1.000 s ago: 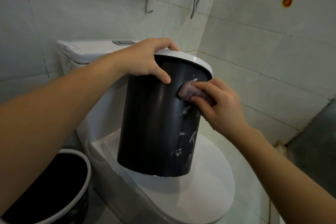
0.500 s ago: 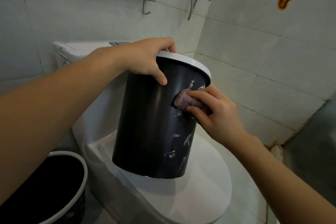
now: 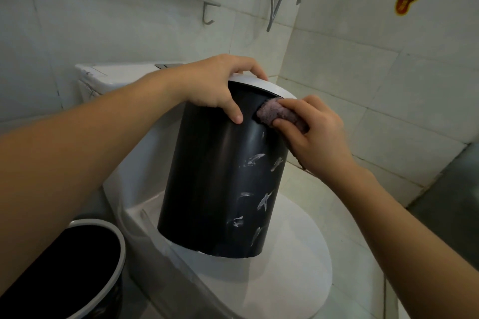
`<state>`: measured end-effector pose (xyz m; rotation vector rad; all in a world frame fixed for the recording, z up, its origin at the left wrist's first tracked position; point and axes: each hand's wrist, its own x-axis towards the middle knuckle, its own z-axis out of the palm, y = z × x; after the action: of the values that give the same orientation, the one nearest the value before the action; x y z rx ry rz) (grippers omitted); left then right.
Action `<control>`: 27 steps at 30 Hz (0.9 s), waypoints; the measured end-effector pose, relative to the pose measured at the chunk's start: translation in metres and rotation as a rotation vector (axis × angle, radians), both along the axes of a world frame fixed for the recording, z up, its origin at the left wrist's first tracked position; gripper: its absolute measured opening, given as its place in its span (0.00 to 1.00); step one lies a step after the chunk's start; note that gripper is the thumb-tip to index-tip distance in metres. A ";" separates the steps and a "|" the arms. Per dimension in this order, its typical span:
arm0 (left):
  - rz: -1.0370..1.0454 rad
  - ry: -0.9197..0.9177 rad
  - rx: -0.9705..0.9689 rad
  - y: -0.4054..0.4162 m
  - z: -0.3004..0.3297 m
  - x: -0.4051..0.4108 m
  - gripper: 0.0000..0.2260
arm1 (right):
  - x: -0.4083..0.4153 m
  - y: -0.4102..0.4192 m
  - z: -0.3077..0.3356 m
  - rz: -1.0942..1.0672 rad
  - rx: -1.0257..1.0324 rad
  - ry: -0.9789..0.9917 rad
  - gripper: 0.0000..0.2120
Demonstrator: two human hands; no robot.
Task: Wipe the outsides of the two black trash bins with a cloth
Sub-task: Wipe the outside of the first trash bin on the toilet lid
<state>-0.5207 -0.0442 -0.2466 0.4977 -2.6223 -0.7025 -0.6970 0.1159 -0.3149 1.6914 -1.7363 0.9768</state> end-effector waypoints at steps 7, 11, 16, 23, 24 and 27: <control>-0.004 0.015 0.031 -0.004 -0.002 -0.001 0.34 | 0.001 -0.002 0.004 0.001 0.019 0.003 0.17; -0.002 0.025 0.053 -0.005 -0.007 -0.001 0.33 | 0.000 -0.005 0.001 -0.008 0.024 0.001 0.17; -0.001 0.032 0.053 -0.004 -0.007 0.000 0.32 | 0.002 -0.002 -0.006 0.015 0.004 -0.003 0.16; 0.015 0.000 0.040 -0.005 -0.007 0.001 0.31 | 0.010 0.022 -0.028 0.142 0.140 0.149 0.19; 0.017 0.000 0.037 -0.004 -0.008 0.001 0.31 | 0.009 0.022 -0.028 0.137 0.134 0.156 0.18; 0.015 0.011 0.023 -0.004 -0.009 0.002 0.31 | 0.007 0.013 -0.019 0.061 0.082 0.110 0.17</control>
<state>-0.5185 -0.0484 -0.2554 0.5181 -2.5998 -0.7298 -0.6898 0.1294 -0.3334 1.8240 -1.6831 0.8323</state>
